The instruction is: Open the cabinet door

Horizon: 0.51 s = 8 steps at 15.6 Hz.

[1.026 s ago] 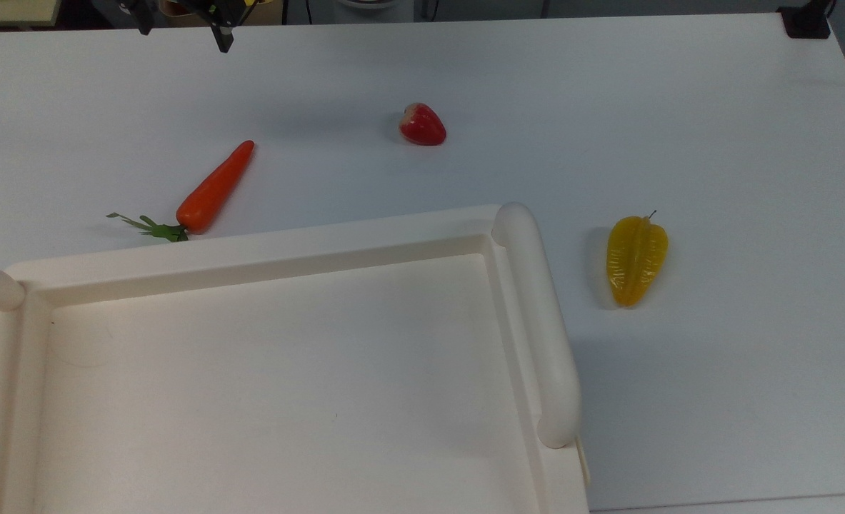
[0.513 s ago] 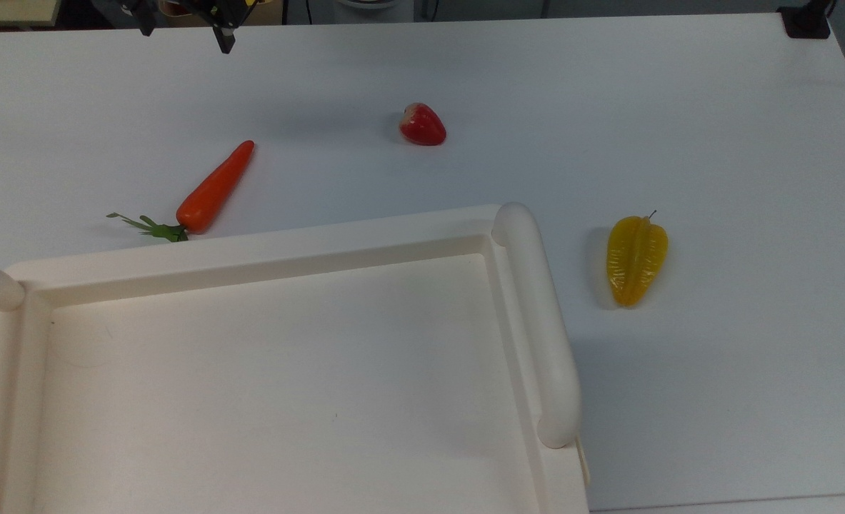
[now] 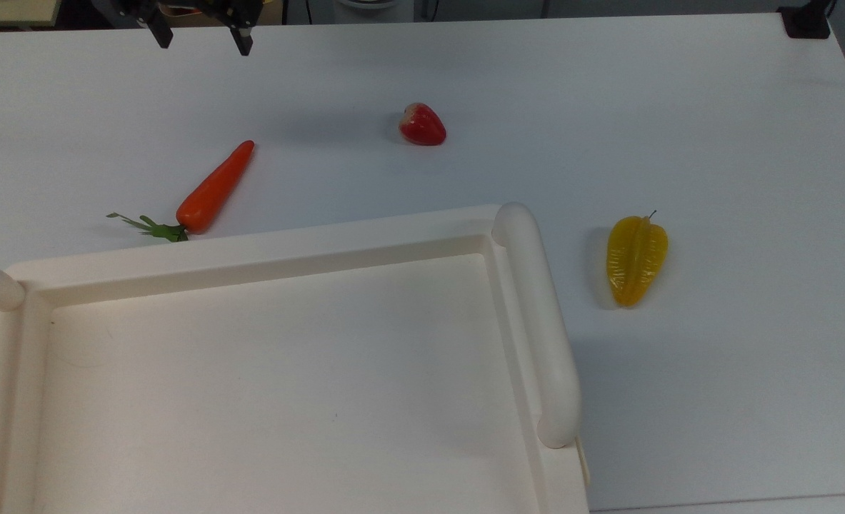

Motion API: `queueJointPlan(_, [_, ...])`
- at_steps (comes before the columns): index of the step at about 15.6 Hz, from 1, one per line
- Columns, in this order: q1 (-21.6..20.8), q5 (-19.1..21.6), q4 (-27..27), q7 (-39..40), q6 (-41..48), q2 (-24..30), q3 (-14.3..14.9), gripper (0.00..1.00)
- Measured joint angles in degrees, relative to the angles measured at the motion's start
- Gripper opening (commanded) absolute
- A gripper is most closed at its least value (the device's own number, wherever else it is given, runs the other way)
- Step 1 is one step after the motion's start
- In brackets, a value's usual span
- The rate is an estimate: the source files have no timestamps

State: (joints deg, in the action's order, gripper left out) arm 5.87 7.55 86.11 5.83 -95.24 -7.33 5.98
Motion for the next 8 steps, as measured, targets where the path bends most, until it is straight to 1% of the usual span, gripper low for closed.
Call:
queueJointPlan(2, [0.12,3.16,0.0,2.05,-4.11,-0.2,0.05,1.0])
queueJointPlan(4, [0.01,5.22,0.01,3.19,-9.22,-0.66,0.04,1.0])
queueJointPlan(5, [-0.27,5.98,0.0,3.58,-11.54,-0.92,-0.03,1.0])
queueJointPlan(8, [-3.05,7.24,0.01,3.91,-19.83,-2.01,-0.38,1.0])
